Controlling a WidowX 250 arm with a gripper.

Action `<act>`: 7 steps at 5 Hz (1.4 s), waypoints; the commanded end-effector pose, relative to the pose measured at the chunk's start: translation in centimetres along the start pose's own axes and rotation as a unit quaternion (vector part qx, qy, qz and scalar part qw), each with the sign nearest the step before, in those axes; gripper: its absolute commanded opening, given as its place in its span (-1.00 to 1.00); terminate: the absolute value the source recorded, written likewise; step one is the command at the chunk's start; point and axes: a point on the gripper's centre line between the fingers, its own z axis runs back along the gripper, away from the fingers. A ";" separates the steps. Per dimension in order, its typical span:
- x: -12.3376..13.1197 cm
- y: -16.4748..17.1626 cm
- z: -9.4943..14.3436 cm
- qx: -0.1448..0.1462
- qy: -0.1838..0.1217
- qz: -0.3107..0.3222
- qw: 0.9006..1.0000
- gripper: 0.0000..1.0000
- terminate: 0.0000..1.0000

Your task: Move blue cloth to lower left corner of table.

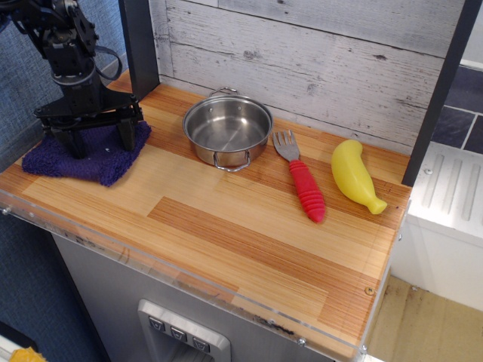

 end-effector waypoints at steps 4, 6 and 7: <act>1.3 -3.2 8.6 -0.056 -0.086 0.023 0.994 1.00 -1.00; 0.1 -3.5 11.4 -0.098 -0.130 0.028 0.986 1.00 -1.00; 0.1 -3.5 11.4 -0.098 -0.130 0.028 0.986 1.00 -1.00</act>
